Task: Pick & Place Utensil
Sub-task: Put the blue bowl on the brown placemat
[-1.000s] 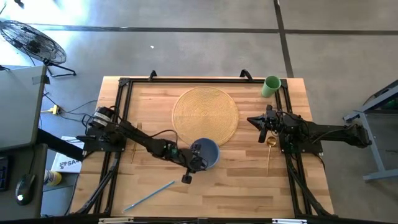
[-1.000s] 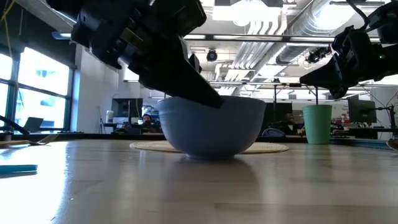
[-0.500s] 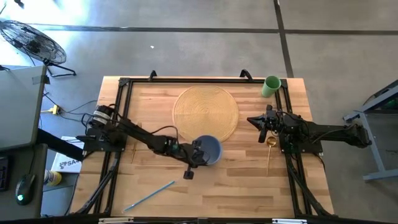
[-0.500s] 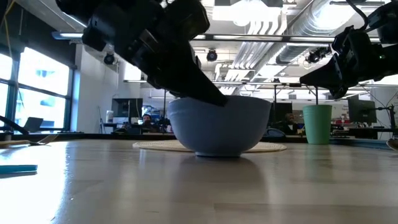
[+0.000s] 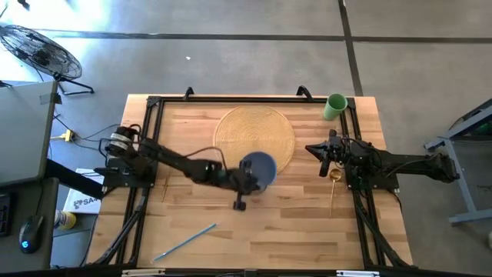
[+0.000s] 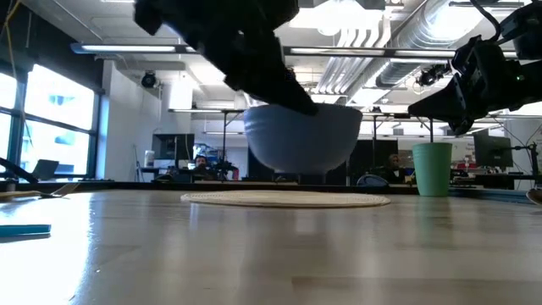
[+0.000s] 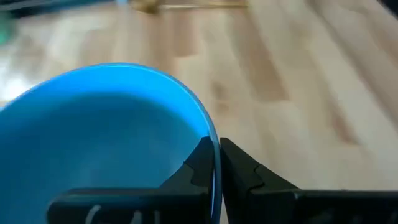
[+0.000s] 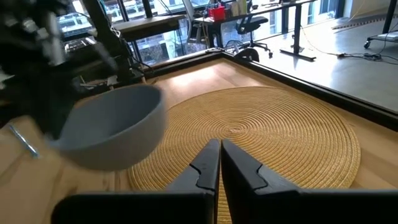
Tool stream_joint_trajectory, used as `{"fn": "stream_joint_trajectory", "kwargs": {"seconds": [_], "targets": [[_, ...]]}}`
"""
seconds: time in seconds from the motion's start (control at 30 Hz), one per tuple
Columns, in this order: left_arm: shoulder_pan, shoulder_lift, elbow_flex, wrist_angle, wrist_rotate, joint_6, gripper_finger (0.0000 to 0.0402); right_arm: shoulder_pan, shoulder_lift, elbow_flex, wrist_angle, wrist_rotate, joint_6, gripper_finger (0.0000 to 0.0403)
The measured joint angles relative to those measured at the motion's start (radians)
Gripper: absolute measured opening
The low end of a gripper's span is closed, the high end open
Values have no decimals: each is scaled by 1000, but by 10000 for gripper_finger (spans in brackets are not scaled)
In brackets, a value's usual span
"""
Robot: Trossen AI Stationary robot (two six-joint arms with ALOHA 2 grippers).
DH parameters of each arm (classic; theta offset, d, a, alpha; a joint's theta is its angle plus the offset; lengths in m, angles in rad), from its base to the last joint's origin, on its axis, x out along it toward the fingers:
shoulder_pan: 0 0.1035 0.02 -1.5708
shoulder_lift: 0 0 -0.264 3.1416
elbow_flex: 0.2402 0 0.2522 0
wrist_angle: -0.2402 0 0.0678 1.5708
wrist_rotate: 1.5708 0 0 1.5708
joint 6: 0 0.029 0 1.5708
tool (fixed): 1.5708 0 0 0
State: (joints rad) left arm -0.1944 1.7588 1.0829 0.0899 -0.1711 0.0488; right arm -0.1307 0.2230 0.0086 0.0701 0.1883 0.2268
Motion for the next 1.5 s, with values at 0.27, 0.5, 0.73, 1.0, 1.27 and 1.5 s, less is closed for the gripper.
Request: {"fn": "stream_joint_trajectory", "kwargs": {"seconds": [0.27, 0.5, 0.73, 1.0, 1.27, 1.5], "targets": [[214, -2, -98, 128, 77, -30, 7, 0, 0, 0, 0, 0, 0, 6], [316, 1, -101, 164, 145, 59, 7, 0, 0, 0, 0, 0, 0, 7], [388, 40, -98, 246, 267, 109, 7, 0, -1, 0, 1, 0, 0, 7], [434, 86, -101, 264, 291, 112, 7, 0, 0, 0, -2, 0, 0, 7], [430, 87, -101, 253, 286, 104, 11, 0, 0, 0, -3, 0, 0, 9], [430, 87, -101, 251, 274, 97, 44, 0, 0, 0, -3, 0, 0, 5]]}}
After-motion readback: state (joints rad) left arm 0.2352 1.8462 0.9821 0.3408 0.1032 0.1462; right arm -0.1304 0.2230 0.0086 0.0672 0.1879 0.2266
